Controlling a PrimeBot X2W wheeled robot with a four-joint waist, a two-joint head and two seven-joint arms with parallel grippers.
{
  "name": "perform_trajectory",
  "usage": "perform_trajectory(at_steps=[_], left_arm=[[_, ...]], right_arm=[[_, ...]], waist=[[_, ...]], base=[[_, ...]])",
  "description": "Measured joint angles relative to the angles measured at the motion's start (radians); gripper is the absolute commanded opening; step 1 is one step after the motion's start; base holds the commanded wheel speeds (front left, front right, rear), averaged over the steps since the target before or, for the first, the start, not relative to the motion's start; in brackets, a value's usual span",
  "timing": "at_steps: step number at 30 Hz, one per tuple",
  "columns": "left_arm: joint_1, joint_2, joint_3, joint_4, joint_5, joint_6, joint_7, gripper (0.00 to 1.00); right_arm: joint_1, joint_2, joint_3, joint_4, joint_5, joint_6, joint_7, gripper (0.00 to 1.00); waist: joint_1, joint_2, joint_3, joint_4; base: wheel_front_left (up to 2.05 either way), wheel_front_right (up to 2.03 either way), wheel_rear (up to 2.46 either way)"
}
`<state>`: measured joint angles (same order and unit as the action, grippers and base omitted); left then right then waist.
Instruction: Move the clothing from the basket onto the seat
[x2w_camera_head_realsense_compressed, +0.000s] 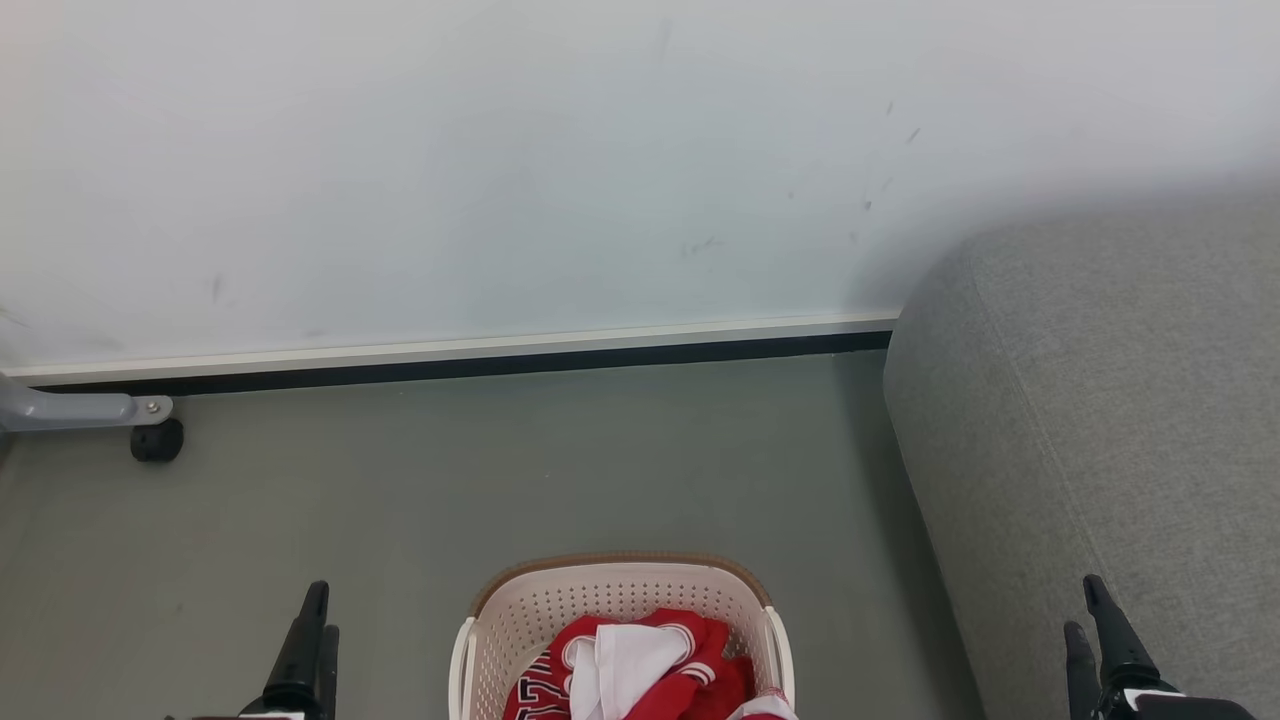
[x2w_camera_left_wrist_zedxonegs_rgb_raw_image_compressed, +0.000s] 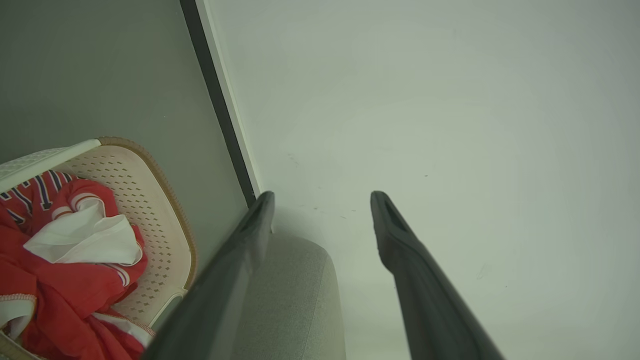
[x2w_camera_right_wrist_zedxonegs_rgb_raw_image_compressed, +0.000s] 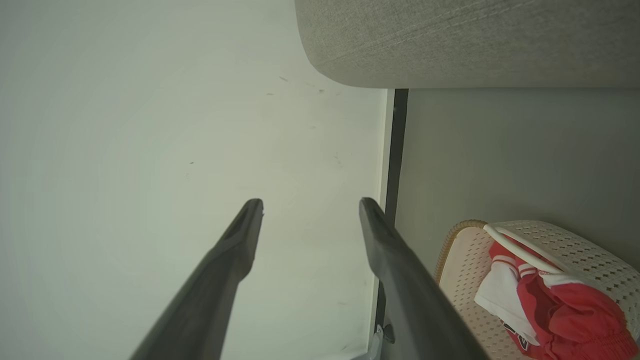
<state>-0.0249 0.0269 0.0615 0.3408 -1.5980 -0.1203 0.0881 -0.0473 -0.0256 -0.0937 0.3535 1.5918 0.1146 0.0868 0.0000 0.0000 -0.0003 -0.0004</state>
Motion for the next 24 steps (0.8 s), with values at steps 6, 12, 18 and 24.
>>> perform_trajectory(at_steps=[6,12,18,24], left_arm=[[0.000,0.000,-0.012,-0.014,0.034,0.000,-0.022,1.00],[0.000,0.001,-0.015,-0.035,0.089,0.010,-0.044,1.00],[0.000,0.002,-0.030,-0.064,0.189,0.025,-0.065,1.00],[0.000,0.010,-0.053,-0.091,0.300,0.043,-0.088,1.00]], right_arm=[[0.000,0.000,0.010,-0.009,-0.025,-0.010,-0.019,1.00],[0.000,-0.001,0.029,-0.027,-0.093,-0.033,-0.044,1.00],[0.000,-0.001,0.054,-0.056,-0.189,-0.053,-0.063,1.00],[0.000,-0.002,0.086,-0.078,-0.284,-0.066,-0.088,1.00]], waist=[[0.0000,0.0000,-0.004,-0.002],[0.0000,0.0000,-0.006,-0.003],[0.0000,0.0000,-0.008,-0.005],[0.0000,0.0000,-0.009,-0.006]], base=[[0.00,0.00,0.00],[0.00,0.00,0.00],[0.00,0.00,0.00],[0.00,0.00,0.00]])
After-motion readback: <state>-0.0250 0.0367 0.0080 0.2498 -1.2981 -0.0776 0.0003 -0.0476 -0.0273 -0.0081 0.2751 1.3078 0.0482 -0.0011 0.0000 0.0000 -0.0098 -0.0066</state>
